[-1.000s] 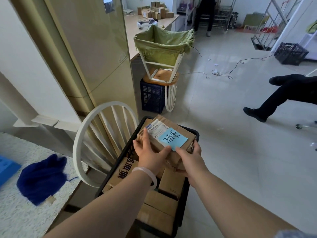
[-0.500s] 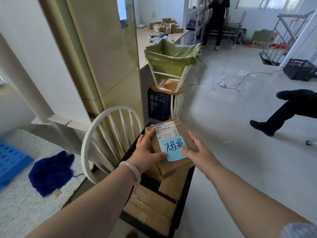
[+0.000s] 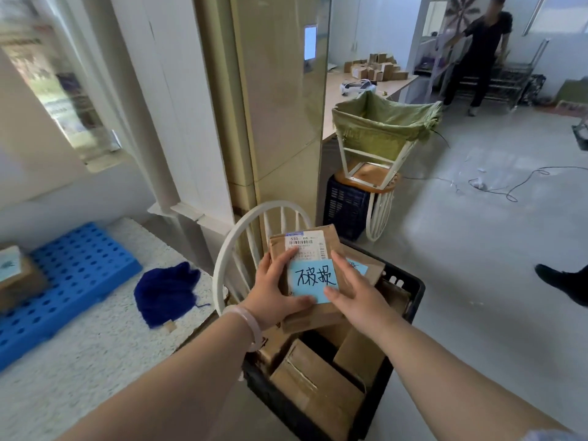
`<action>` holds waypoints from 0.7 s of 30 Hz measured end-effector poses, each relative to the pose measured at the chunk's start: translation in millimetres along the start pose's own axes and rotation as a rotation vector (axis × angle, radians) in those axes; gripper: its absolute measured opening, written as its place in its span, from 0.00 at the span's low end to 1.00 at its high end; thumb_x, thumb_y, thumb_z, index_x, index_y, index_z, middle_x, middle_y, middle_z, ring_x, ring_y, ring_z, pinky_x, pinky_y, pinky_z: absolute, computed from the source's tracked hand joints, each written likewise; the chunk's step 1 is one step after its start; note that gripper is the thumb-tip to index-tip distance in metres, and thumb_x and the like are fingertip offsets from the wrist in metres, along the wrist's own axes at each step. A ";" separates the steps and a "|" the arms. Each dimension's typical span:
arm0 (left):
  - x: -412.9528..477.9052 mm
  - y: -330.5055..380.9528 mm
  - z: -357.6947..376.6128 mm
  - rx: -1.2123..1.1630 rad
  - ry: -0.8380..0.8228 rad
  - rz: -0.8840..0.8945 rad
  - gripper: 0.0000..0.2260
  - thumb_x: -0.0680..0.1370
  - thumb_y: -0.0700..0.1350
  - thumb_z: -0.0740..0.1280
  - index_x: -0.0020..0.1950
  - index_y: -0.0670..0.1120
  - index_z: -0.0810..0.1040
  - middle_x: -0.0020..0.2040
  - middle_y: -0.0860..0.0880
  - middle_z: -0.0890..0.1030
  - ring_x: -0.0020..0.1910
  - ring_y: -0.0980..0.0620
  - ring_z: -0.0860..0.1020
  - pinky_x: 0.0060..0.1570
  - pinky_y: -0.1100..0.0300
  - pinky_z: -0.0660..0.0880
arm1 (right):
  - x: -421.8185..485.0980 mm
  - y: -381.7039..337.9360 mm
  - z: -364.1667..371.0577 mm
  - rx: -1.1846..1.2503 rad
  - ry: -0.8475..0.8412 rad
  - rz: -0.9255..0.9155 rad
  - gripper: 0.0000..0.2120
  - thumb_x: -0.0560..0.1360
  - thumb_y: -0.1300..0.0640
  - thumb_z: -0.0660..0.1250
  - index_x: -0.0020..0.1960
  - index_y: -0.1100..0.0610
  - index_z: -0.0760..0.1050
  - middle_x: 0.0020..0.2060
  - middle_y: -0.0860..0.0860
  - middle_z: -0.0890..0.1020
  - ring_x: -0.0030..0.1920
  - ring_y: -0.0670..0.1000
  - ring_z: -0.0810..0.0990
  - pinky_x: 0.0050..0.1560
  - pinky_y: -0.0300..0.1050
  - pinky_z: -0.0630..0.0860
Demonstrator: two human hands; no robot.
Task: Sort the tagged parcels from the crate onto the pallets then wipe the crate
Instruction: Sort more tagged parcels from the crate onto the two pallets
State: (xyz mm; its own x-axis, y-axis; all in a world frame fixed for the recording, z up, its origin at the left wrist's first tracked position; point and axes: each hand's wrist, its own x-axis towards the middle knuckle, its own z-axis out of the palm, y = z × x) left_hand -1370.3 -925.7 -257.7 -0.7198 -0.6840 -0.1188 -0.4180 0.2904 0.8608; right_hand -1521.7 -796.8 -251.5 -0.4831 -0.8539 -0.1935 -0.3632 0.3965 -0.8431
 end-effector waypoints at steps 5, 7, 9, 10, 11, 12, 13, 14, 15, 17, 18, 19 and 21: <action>-13.9 -27.3 -44.3 -0.002 0.094 0.006 0.39 0.64 0.58 0.78 0.62 0.82 0.56 0.78 0.55 0.50 0.77 0.44 0.56 0.73 0.44 0.65 | 15.4 -30.8 38.2 -0.051 -0.078 -0.052 0.31 0.78 0.44 0.64 0.74 0.30 0.51 0.67 0.45 0.67 0.63 0.46 0.68 0.50 0.39 0.75; -22.8 -37.7 -66.5 0.022 0.137 0.015 0.39 0.67 0.55 0.78 0.68 0.74 0.57 0.77 0.53 0.52 0.75 0.46 0.57 0.74 0.50 0.63 | 20.6 -47.7 58.8 -0.037 -0.106 -0.081 0.32 0.78 0.46 0.65 0.74 0.31 0.52 0.67 0.45 0.67 0.64 0.46 0.69 0.50 0.37 0.75; -32.4 -53.7 -91.3 0.021 0.174 -0.019 0.39 0.69 0.52 0.78 0.72 0.68 0.58 0.77 0.52 0.53 0.75 0.47 0.58 0.73 0.51 0.63 | 26.5 -64.3 85.0 0.003 -0.131 -0.107 0.32 0.79 0.48 0.65 0.75 0.33 0.53 0.68 0.45 0.67 0.65 0.46 0.68 0.47 0.35 0.73; -37.9 -63.9 -105.7 0.007 0.199 -0.039 0.39 0.69 0.52 0.78 0.73 0.66 0.59 0.77 0.51 0.54 0.74 0.48 0.58 0.73 0.51 0.64 | 30.2 -73.4 100.7 0.020 -0.141 -0.123 0.31 0.79 0.48 0.65 0.76 0.33 0.53 0.68 0.45 0.66 0.65 0.46 0.67 0.50 0.36 0.74; -43.6 -74.3 -119.9 0.000 0.230 -0.046 0.39 0.69 0.52 0.78 0.73 0.66 0.60 0.77 0.51 0.56 0.74 0.49 0.60 0.72 0.54 0.65 | 33.3 -83.3 117.2 0.024 -0.149 -0.143 0.31 0.79 0.49 0.65 0.76 0.33 0.53 0.69 0.45 0.64 0.65 0.45 0.66 0.55 0.40 0.75; -49.7 -84.0 -134.3 0.002 0.260 -0.049 0.39 0.69 0.52 0.78 0.73 0.64 0.60 0.76 0.52 0.59 0.73 0.50 0.61 0.71 0.56 0.65 | 36.8 -92.7 134.2 0.014 -0.158 -0.164 0.31 0.79 0.49 0.64 0.75 0.33 0.53 0.69 0.45 0.63 0.66 0.46 0.65 0.61 0.44 0.75; -56.4 -92.9 -149.1 -0.004 0.287 -0.054 0.39 0.69 0.51 0.78 0.73 0.63 0.61 0.74 0.52 0.61 0.72 0.52 0.63 0.69 0.58 0.66 | 40.7 -102.3 151.6 -0.001 -0.172 -0.181 0.30 0.80 0.48 0.64 0.74 0.31 0.53 0.70 0.44 0.61 0.67 0.47 0.65 0.65 0.48 0.74; -62.6 -102.2 -163.8 -0.018 0.307 -0.067 0.39 0.69 0.50 0.79 0.73 0.63 0.61 0.73 0.52 0.63 0.71 0.52 0.65 0.69 0.58 0.68 | 44.4 -112.5 168.2 -0.016 -0.188 -0.191 0.29 0.80 0.47 0.64 0.74 0.30 0.54 0.70 0.44 0.60 0.69 0.48 0.64 0.67 0.50 0.72; -68.2 -111.4 -177.9 -0.032 0.324 -0.077 0.38 0.69 0.49 0.79 0.72 0.64 0.61 0.72 0.52 0.64 0.70 0.51 0.66 0.68 0.57 0.70 | 48.4 -121.6 184.4 -0.023 -0.200 -0.203 0.28 0.80 0.47 0.64 0.73 0.29 0.55 0.71 0.43 0.60 0.69 0.48 0.63 0.68 0.50 0.71; -79.6 -130.7 -205.1 -0.030 0.351 -0.100 0.37 0.69 0.50 0.79 0.69 0.67 0.60 0.73 0.51 0.63 0.71 0.49 0.66 0.69 0.54 0.69 | 55.3 -138.3 216.5 -0.010 -0.226 -0.224 0.26 0.79 0.48 0.65 0.71 0.29 0.58 0.70 0.44 0.61 0.69 0.47 0.64 0.67 0.46 0.71; -85.4 -141.0 -218.7 -0.025 0.364 -0.113 0.37 0.68 0.51 0.79 0.68 0.69 0.60 0.74 0.49 0.62 0.72 0.48 0.64 0.71 0.51 0.67 | 58.4 -145.3 232.6 -0.001 -0.239 -0.234 0.26 0.79 0.48 0.65 0.70 0.28 0.59 0.70 0.44 0.62 0.68 0.47 0.66 0.66 0.44 0.72; -91.0 -151.3 -231.6 -0.023 0.374 -0.125 0.37 0.68 0.52 0.78 0.66 0.71 0.59 0.75 0.49 0.60 0.74 0.48 0.62 0.73 0.49 0.65 | 61.2 -152.5 248.7 0.000 -0.251 -0.249 0.26 0.79 0.48 0.66 0.69 0.27 0.59 0.70 0.44 0.63 0.67 0.47 0.67 0.65 0.44 0.73; -104.1 -170.2 -256.8 -0.031 0.392 -0.148 0.37 0.68 0.52 0.78 0.66 0.71 0.58 0.76 0.49 0.59 0.74 0.48 0.61 0.74 0.51 0.63 | 66.2 -166.5 281.4 -0.017 -0.277 -0.267 0.26 0.78 0.47 0.66 0.69 0.27 0.59 0.68 0.42 0.62 0.66 0.46 0.68 0.65 0.46 0.74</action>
State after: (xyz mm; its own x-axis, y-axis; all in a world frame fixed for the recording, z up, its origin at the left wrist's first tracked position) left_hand -1081.8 -1075.8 -264.8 -0.3850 -0.9216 -0.0499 -0.4799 0.1537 0.8637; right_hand -1269.0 -1014.2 -265.1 -0.1370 -0.9857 -0.0980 -0.4615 0.1511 -0.8742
